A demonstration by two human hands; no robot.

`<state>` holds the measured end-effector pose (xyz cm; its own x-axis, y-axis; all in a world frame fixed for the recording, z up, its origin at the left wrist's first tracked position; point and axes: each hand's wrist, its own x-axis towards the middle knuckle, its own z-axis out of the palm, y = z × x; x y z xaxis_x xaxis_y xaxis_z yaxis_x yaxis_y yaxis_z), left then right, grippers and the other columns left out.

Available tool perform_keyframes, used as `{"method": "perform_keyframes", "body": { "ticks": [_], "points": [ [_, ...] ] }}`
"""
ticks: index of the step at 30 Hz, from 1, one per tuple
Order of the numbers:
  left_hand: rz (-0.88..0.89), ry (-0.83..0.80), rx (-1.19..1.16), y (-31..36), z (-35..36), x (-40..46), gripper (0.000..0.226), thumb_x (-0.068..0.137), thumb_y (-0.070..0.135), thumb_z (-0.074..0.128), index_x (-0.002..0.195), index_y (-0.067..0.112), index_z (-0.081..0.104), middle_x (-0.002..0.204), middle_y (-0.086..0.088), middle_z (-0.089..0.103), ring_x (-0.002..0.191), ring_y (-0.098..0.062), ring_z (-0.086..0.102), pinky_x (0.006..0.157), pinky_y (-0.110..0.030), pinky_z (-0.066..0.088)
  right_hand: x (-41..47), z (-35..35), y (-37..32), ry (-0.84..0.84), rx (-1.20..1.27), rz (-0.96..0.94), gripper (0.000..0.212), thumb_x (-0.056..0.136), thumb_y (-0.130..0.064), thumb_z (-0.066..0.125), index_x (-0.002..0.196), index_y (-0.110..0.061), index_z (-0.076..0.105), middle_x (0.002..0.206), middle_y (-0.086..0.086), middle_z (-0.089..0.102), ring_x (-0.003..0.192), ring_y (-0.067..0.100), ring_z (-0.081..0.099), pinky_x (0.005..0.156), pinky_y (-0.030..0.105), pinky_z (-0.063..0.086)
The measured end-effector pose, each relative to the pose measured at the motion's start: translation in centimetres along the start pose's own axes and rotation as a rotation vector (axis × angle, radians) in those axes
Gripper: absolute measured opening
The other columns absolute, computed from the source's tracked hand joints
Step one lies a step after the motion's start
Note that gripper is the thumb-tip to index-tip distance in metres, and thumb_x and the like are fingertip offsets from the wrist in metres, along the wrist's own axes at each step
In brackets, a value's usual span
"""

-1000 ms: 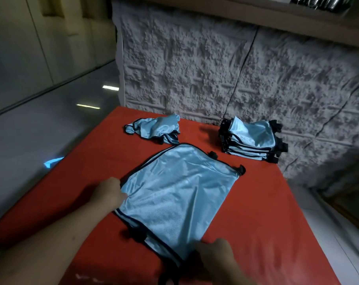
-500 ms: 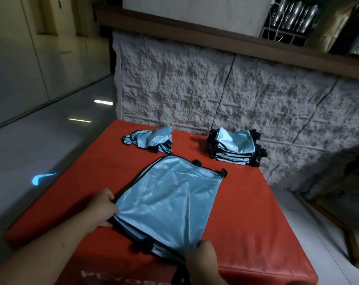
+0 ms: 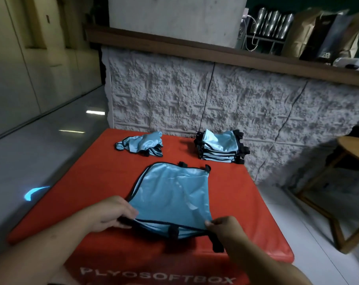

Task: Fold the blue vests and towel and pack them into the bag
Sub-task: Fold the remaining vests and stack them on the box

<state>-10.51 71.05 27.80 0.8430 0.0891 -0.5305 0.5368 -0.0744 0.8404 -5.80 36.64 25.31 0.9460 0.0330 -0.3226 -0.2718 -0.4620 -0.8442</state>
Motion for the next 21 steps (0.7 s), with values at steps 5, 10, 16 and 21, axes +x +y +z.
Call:
{"method": "perform_keyframes", "body": {
  "ticks": [5, 10, 16, 21],
  "points": [
    [0.094, 0.088, 0.611, -0.2, 2.5, -1.4, 0.056, 0.068, -0.002, 0.086, 0.115, 0.018, 0.065, 0.115, -0.002, 0.059, 0.099, -0.017, 0.064, 0.078, -0.020, 0.052, -1.7, -3.1, -3.6, -0.184, -0.369, -0.114, 0.019, 0.070, -0.013, 0.090, 0.083, -0.005, 0.079, 0.046, -0.013, 0.050, 0.040, -0.001, 0.042, 0.044, 0.017, 0.036],
    [0.384, 0.304, 0.929, -1.7, 4.9, -1.1, 0.039, 0.080, 0.011, 0.077, 0.075, 0.038, 0.050, 0.100, 0.008, 0.059, 0.089, -0.009, 0.058, 0.074, -0.015, 0.040, -3.9, -3.0, -3.3, -0.071, -1.067, -0.267, 0.020, 0.079, -0.014, 0.065, 0.099, -0.016, 0.066, 0.106, 0.009, 0.062, 0.093, 0.026, 0.066, 0.078, 0.031, 0.052],
    [0.454, 0.284, 0.926, -1.2, 5.2, -2.2, 0.028, 0.079, 0.025, 0.081, 0.059, 0.021, 0.062, 0.061, 0.007, 0.062, 0.060, -0.001, 0.058, 0.055, -0.013, 0.037, -3.8, -4.4, -1.2, 0.008, -1.190, -0.361, 0.032, 0.085, -0.005, 0.049, 0.111, -0.017, 0.066, 0.118, 0.007, 0.057, 0.107, 0.033, 0.063, 0.083, 0.038, 0.046],
    [0.518, 0.164, 1.014, -1.9, 4.1, -2.5, 0.028, 0.078, 0.037, 0.082, 0.064, 0.037, 0.058, 0.105, 0.018, 0.053, 0.098, 0.001, 0.054, 0.083, -0.010, 0.037, -2.9, -7.0, 0.0, -0.082, -0.959, -0.443, 0.016, 0.075, -0.023, 0.056, 0.089, -0.018, 0.065, 0.097, 0.000, 0.064, 0.089, 0.024, 0.065, 0.068, 0.032, 0.042]
  ]
}}
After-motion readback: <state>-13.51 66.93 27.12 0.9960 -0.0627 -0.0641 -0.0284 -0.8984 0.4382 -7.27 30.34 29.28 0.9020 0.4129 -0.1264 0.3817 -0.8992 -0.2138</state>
